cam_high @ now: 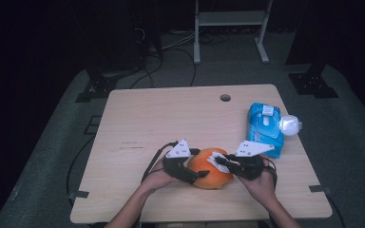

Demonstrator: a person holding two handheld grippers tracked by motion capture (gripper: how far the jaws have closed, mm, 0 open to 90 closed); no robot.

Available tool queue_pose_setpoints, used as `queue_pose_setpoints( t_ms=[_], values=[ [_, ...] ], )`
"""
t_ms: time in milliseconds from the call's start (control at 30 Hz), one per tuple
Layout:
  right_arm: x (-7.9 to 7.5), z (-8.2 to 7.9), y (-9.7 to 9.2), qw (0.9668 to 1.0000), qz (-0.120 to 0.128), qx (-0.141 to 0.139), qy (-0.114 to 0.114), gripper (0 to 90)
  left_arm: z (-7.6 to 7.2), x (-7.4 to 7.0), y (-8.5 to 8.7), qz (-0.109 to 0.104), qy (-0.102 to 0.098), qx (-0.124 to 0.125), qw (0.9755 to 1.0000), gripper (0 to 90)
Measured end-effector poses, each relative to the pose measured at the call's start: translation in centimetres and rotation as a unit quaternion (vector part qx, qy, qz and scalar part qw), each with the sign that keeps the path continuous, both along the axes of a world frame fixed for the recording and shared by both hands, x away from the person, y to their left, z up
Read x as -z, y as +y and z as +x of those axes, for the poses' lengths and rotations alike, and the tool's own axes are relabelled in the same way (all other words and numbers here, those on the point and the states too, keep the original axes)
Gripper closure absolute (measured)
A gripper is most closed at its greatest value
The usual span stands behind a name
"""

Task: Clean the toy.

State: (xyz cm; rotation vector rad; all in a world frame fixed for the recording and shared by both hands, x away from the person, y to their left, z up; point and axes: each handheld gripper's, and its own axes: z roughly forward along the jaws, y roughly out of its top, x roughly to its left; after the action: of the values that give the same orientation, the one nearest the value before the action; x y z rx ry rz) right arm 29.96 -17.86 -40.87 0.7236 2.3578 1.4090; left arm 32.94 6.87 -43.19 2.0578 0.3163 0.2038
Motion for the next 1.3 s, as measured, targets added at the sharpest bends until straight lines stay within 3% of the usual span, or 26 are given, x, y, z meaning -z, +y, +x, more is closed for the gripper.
queue_pose_setpoints(
  t_ms=[100,333,567,667,700,800,1000,1100,1167,1300],
  values=[
    [0.1,0.2,-0.1,1.0,-0.002,-0.004,0.004,83.1,0.4,0.5,0.6,-0.005,0.017,-0.007,0.9998,33.2],
    [0.8,0.6,-2.0,0.9995,0.011,0.016,0.023,83.1,1.5,1.0,2.1,-0.014,0.051,-0.023,0.9983,33.6],
    [0.7,-0.3,-1.7,0.9998,0.007,-0.002,0.019,83.1,2.0,1.2,3.0,-0.02,0.073,-0.041,0.9962,33.4],
    [0.6,-0.6,-1.4,0.9997,0.007,-0.016,0.018,83.1,2.0,1.3,3.2,-0.023,0.075,-0.042,0.996,33.5],
    [0.6,-0.8,-1.2,0.999,0.019,-0.03,0.026,83.0,2.1,1.4,3.4,-0.024,0.078,-0.042,0.9958,34.0],
    [0.6,-0.9,-1.0,0.9989,0.017,-0.035,0.024,83.0,2.0,1.4,3.3,-0.023,0.074,-0.032,0.9965,34.7],
    [0.8,0.8,-1.7,0.9992,0.026,0.003,0.031,83.1,1.7,1.5,2.9,-0.019,0.065,-0.01,0.9977,36.9],
    [1.4,2.0,-2.7,0.9975,0.038,0.025,0.054,83.1,1.7,1.5,2.8,-0.019,0.063,-0.018,0.9976,36.4],
    [1.6,1.9,-3.0,0.997,0.04,0.026,0.061,83.1,1.8,1.5,2.8,-0.018,0.069,-0.033,0.9969,32.0],
    [1.5,0.9,-3.0,0.9972,0.034,0.011,0.065,83.0,1.9,1.7,3.0,-0.025,0.08,-0.039,0.9957,30.1]
  ],
)
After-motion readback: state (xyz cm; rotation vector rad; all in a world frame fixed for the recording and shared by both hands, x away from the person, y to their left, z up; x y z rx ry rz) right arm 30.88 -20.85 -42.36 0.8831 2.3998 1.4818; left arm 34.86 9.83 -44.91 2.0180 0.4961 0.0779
